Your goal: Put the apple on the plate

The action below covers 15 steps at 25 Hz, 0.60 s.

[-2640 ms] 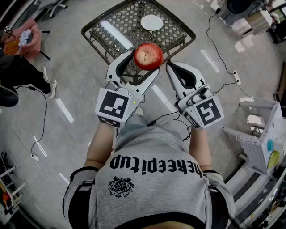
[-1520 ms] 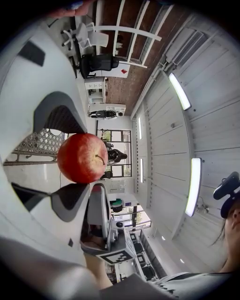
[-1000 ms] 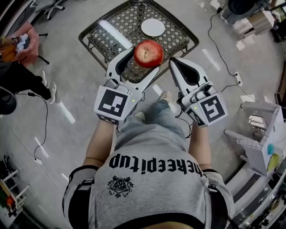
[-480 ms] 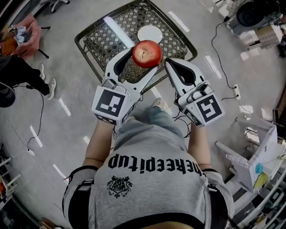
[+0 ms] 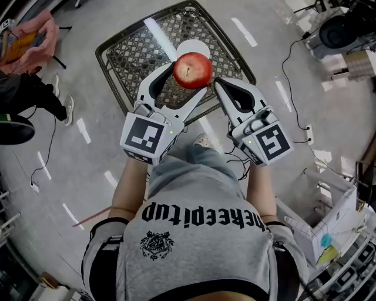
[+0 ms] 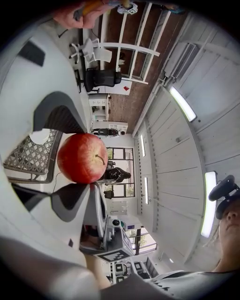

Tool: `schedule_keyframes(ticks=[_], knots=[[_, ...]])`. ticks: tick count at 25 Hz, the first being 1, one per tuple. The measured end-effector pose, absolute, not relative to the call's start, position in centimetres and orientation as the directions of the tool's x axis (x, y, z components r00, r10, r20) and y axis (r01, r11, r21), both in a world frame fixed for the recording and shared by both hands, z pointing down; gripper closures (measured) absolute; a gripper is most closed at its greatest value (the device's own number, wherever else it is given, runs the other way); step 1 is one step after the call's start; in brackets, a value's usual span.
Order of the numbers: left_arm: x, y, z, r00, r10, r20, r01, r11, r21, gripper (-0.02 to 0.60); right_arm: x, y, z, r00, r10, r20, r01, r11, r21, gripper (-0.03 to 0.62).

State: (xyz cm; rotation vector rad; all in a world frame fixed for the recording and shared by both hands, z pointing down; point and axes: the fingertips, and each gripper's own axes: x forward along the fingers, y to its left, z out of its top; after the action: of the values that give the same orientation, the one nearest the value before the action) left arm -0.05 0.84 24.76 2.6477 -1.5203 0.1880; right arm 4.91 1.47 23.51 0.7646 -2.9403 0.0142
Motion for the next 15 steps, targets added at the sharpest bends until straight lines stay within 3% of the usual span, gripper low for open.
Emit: schedule_keyframes(ticks=[15], knots=[[2.6, -2.6, 25.2, 0.405, -0.899, 0.168, -0.911, -0.412, -0.007, 0.206, 8.2, -2.5, 24.0, -0.91, -0.407, 0.079, -0.41, 0.912, -0.018, 0.592]])
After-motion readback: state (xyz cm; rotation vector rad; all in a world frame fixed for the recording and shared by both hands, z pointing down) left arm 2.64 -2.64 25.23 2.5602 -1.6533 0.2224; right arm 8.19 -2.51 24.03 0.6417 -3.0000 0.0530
